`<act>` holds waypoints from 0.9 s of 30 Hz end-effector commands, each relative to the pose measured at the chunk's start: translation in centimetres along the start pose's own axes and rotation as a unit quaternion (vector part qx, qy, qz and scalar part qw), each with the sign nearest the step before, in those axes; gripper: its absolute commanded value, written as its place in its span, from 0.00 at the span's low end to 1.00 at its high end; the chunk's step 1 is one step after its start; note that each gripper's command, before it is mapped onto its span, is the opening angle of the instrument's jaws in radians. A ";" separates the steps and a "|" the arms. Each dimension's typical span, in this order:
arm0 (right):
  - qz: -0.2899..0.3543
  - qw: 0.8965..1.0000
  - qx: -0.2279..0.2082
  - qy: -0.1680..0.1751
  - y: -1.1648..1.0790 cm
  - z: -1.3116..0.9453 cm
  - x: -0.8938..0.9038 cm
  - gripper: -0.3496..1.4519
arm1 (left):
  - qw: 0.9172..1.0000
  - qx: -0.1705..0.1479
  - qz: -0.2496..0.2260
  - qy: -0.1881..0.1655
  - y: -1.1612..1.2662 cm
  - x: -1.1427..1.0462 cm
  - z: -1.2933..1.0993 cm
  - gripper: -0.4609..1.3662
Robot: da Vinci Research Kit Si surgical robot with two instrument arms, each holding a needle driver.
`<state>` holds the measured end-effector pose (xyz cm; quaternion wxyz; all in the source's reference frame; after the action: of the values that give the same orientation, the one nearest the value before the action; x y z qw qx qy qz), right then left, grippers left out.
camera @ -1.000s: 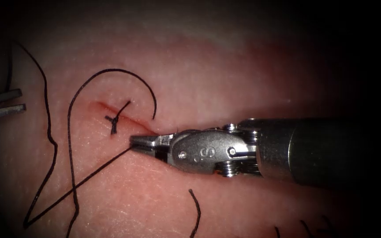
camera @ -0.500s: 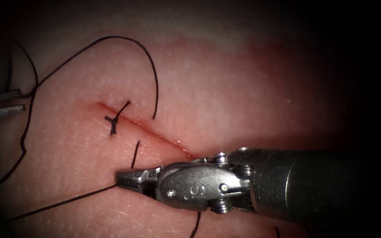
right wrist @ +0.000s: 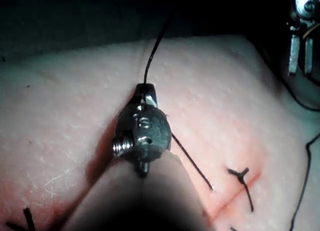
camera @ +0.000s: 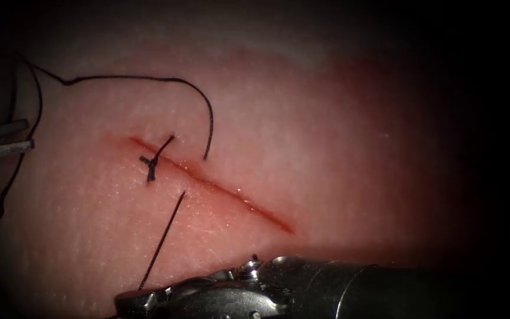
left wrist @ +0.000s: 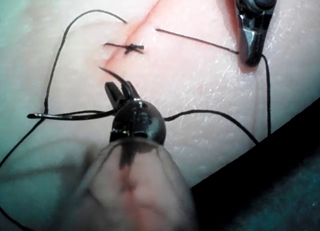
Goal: Wound Closure
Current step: Pull the string through the cut with the right gripper
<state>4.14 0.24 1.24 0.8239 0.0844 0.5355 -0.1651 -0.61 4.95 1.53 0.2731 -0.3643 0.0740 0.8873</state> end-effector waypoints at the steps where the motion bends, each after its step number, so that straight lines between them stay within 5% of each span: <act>1: 0.000 1.000 0.006 0.010 -0.01 0.02 0.03 0.00 | 1.000 -0.004 0.000 0.000 0.00 0.00 0.00 0.06; 16: -0.011 0.995 0.058 0.077 -0.23 0.61 0.69 0.00 | 1.000 -0.004 0.001 0.001 -0.01 -0.02 0.02 0.06; 27: -0.020 0.991 0.083 0.102 -0.32 0.82 0.92 0.00 | 1.000 -0.004 0.001 0.002 -0.01 -0.04 0.03 0.06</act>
<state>5.08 -0.49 0.75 0.7515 0.1583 0.6030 -0.2159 -0.60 4.95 1.58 0.2713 -0.3660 0.0742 0.8871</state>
